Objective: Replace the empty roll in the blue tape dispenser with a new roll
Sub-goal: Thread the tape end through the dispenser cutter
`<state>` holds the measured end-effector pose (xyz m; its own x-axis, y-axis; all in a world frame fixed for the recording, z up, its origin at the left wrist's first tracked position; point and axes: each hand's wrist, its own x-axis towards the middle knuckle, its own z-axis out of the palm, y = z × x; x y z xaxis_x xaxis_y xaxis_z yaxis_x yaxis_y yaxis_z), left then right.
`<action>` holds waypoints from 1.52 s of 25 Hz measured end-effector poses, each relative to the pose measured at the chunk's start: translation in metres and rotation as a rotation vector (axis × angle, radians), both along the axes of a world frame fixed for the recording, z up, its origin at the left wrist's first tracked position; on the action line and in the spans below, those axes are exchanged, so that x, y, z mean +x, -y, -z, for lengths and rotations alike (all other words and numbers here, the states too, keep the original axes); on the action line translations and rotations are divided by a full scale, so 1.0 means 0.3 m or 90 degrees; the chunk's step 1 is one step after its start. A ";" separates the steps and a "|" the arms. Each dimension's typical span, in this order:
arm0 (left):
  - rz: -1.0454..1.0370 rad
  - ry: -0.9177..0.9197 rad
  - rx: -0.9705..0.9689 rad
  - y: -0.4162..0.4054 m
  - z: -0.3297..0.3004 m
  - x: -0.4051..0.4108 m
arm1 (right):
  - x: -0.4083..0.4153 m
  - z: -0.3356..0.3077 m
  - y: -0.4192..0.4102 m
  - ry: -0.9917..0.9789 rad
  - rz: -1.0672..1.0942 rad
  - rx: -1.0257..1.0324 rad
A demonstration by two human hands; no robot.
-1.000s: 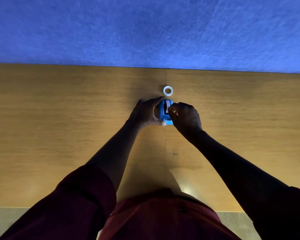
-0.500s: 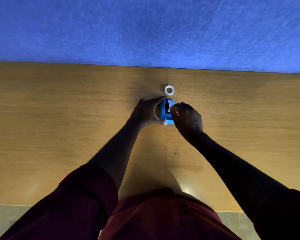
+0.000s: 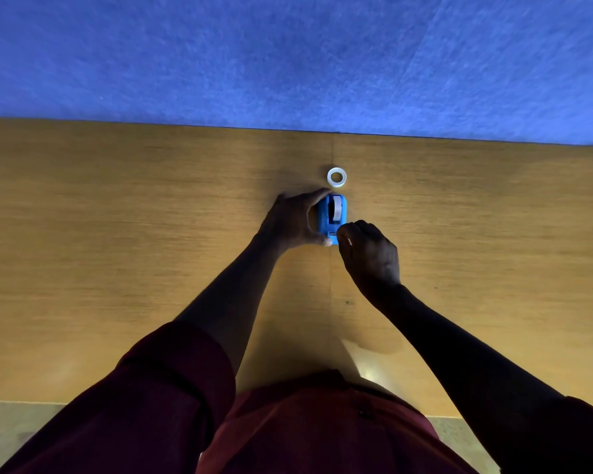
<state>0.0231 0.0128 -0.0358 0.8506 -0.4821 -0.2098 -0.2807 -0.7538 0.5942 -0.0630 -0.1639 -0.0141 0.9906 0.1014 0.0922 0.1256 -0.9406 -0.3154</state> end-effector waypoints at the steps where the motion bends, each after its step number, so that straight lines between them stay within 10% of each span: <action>1: 0.000 0.001 -0.001 0.000 -0.001 0.000 | -0.004 0.004 0.000 -0.002 0.010 -0.001; 38: 0.016 0.006 0.020 0.005 0.004 0.001 | -0.036 0.035 -0.031 -0.078 0.025 0.046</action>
